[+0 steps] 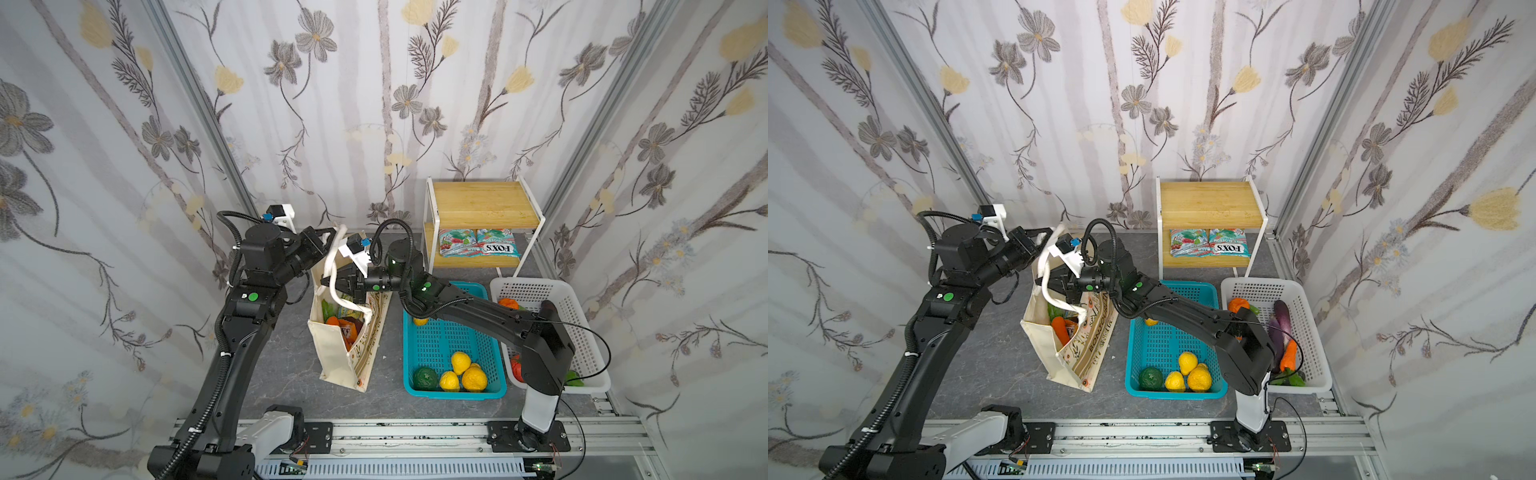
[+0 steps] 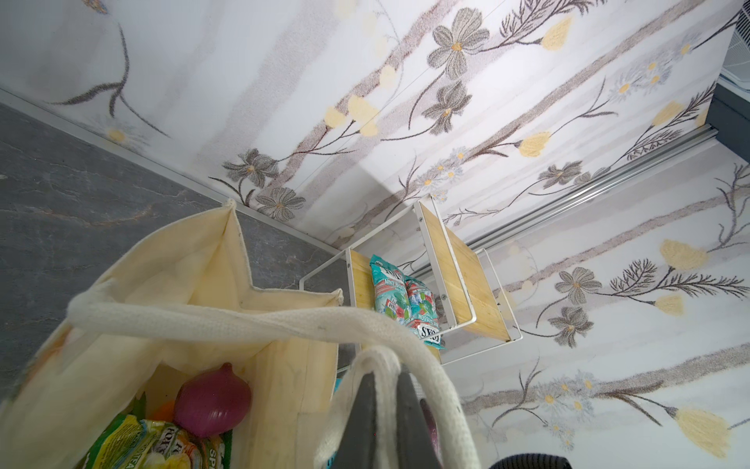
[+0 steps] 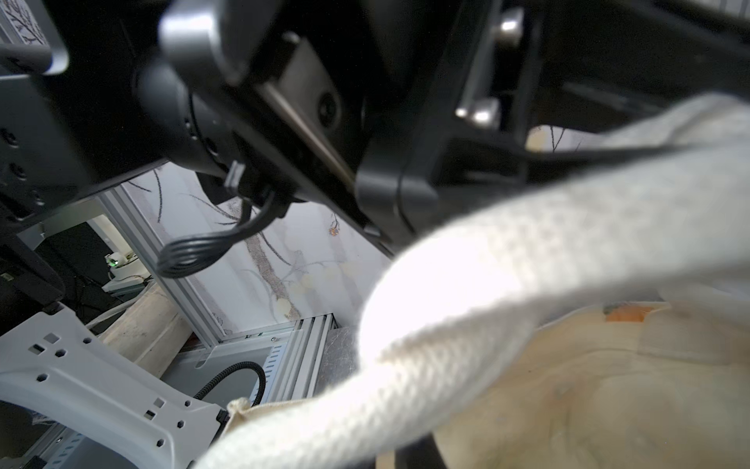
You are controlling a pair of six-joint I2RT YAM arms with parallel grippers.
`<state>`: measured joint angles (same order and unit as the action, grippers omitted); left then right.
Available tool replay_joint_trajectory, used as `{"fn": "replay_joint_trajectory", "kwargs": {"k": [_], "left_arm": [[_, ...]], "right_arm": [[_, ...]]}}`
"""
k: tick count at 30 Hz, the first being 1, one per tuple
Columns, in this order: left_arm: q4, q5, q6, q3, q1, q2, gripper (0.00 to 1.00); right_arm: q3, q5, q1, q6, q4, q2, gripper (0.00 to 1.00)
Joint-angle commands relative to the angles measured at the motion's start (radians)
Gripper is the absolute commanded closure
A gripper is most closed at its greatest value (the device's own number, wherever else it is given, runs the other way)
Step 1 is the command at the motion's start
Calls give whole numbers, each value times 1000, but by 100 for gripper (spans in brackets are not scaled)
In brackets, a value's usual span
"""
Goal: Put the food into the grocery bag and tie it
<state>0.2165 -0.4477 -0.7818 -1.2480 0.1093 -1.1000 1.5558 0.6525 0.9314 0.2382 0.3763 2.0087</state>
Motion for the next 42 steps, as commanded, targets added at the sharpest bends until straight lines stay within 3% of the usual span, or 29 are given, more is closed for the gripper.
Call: {"fn": "replay_joint_trajectory", "kwargs": {"k": [1, 5, 12, 19, 23, 30, 36, 42], "left_arm": [[-60, 9, -1, 5, -67, 21, 100], [-59, 1, 7, -1, -130, 45, 100], [-54, -28, 18, 39, -250, 81, 100], [-26, 12, 66, 167, -358, 148, 100], [-15, 66, 86, 216, -378, 160, 100], [-11, 202, 69, 249, -429, 182, 100], [-12, 330, 58, 271, -447, 215, 100], [-12, 417, 65, 296, -457, 223, 100]], "right_arm": [[20, -127, -3, -21, -192, -22, 100], [41, -220, -23, -25, -372, -34, 100], [24, -422, -68, 124, -341, -77, 100], [46, -604, -104, 306, -236, -73, 100], [14, -664, -103, 353, -135, -90, 100], [-14, -730, -236, 516, -129, -53, 100], [-21, -775, -274, 580, -162, -29, 100], [-16, -910, -289, 564, -250, -40, 100]]}}
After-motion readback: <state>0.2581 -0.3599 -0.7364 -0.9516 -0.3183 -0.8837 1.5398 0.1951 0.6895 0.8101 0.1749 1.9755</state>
